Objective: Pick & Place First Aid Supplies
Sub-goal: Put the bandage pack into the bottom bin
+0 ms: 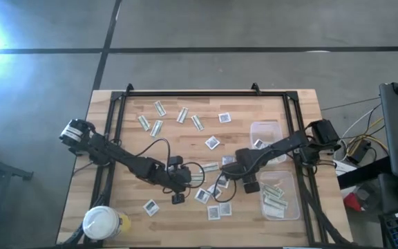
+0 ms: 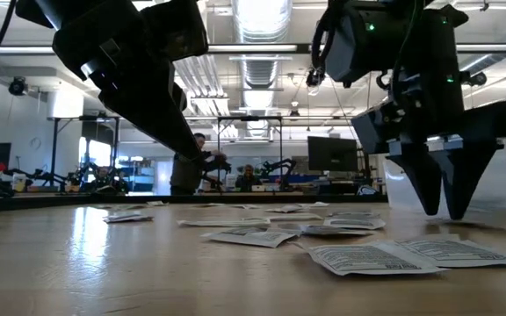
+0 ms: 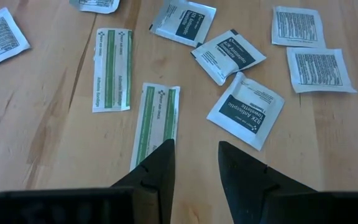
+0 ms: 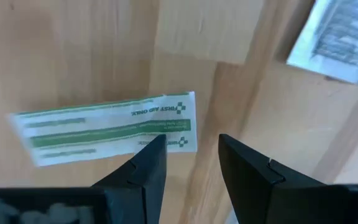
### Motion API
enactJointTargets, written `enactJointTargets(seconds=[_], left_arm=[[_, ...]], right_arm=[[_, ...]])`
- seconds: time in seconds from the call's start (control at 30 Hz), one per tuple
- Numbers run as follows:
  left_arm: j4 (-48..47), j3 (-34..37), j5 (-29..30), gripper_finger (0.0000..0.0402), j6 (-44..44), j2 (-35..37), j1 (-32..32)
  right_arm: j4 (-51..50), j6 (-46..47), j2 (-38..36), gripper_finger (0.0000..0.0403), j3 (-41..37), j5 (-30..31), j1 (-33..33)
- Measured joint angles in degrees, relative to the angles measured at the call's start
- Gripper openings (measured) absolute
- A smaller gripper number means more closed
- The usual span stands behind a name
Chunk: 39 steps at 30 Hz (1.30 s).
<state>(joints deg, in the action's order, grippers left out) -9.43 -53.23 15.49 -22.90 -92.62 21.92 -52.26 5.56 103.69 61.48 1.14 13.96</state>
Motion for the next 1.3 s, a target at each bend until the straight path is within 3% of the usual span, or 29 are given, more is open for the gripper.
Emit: enactJointTargets(seconds=[0.4, 0.93, 1.3], left_arm=[[0.02, 0.00, 0.00, 0.0115, -0.02, 0.00, -0.01], [0.02, 0.00, 0.00, 0.0115, -0.02, 0.00, -0.01], [0.02, 0.00, 0.00, 0.0115, 0.26, 0.02, -0.01]], right_arm=[[1.15, -0.30, -1.33, 0.0137, 0.75, -4.16, -0.04], [4.40, -1.31, -1.19, 0.0144, -0.60, -2.72, -0.66], [7.24, -1.06, -1.52, 0.0140, -4.37, -6.00, -2.75]])
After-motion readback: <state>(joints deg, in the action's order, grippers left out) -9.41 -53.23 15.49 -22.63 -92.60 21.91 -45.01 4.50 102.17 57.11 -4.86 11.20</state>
